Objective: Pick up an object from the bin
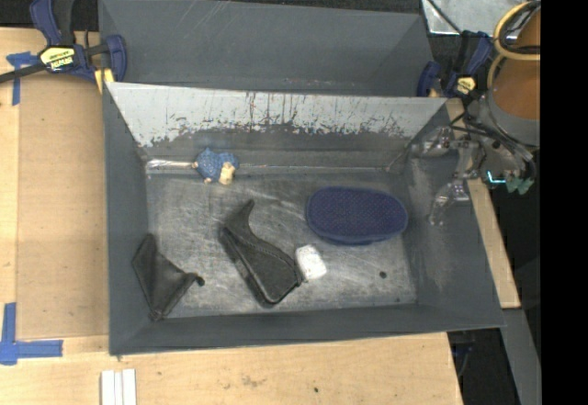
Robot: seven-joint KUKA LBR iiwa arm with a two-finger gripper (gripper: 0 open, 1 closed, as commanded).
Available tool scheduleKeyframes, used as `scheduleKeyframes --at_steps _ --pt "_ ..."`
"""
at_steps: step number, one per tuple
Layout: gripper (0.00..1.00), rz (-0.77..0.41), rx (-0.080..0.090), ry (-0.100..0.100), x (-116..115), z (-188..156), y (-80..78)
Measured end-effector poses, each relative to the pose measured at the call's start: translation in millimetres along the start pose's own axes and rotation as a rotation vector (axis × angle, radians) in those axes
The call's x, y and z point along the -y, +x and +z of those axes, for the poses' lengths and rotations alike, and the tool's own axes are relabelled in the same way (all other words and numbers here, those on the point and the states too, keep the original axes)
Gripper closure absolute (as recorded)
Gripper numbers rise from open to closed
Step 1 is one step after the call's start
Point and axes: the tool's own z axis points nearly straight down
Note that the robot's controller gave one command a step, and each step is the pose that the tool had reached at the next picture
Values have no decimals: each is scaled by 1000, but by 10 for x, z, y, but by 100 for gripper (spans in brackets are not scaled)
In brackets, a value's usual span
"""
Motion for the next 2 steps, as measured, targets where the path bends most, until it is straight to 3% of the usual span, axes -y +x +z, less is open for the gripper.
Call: scheduleKeyframes --at_steps 1,2 --pt "100 -3 8 1 -8 -49 -17" --pt "0 -4 8 2 -9 -49 -18"
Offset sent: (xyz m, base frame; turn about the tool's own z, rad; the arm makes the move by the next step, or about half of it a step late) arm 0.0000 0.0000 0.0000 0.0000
